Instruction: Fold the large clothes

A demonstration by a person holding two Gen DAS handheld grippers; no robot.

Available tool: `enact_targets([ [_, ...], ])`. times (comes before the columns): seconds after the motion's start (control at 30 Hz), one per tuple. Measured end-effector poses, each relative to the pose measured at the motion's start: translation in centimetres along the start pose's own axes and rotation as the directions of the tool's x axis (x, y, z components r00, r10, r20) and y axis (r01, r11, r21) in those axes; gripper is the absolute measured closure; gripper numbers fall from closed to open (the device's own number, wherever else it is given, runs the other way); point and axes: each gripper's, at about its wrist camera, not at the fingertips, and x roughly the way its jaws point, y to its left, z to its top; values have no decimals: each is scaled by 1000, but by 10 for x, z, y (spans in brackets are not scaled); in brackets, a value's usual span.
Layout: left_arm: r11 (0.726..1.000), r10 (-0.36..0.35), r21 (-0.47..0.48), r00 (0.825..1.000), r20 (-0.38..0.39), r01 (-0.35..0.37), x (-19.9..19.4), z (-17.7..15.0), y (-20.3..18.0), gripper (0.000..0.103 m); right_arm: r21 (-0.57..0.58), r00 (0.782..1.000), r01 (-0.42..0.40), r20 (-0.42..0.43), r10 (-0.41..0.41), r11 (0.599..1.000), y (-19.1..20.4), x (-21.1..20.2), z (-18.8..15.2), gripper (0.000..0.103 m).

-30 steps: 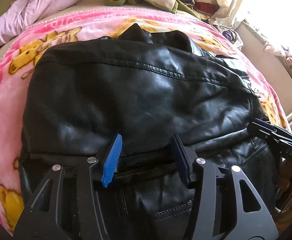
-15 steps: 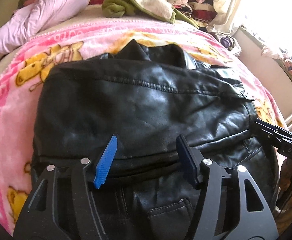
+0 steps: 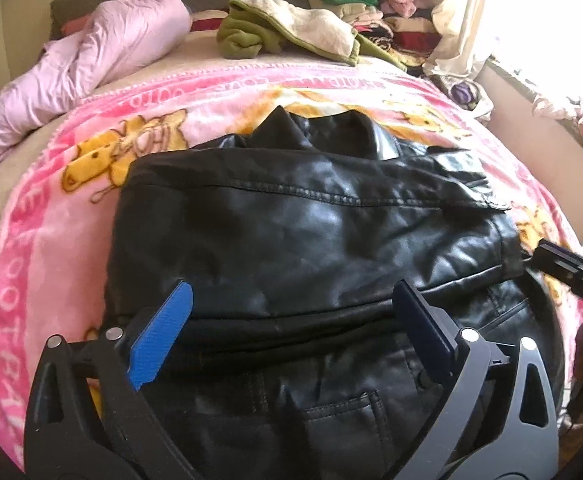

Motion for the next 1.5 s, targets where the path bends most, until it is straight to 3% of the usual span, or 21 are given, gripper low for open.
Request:
enact_targets([
  [0.13, 999, 36, 17, 999, 3, -36, -5, -2, -1, 9, -1, 1000, 2, 16, -2, 1000, 0, -9, 1, 5],
  [0.4, 999, 38, 9, 998, 41, -39, -24, -9, 0, 9, -2, 997, -3, 73, 4, 1000, 1, -35, 1, 5],
  [0.77, 999, 36, -30, 988, 152, -32, -81, -8, 5, 9, -13, 993, -12, 118, 13, 1000, 2, -71, 1, 5],
  [1.2, 996, 61, -75, 986, 155, -50, -110, -34, 24, 9, -44, 988, -20, 153, 26, 999, 6, -108, -6, 5],
  [1.5, 997, 58, -68, 984, 166, -48, -131, -56, 26, 9, -70, 989, -27, 145, 37, 997, 8, -130, -30, 5],
])
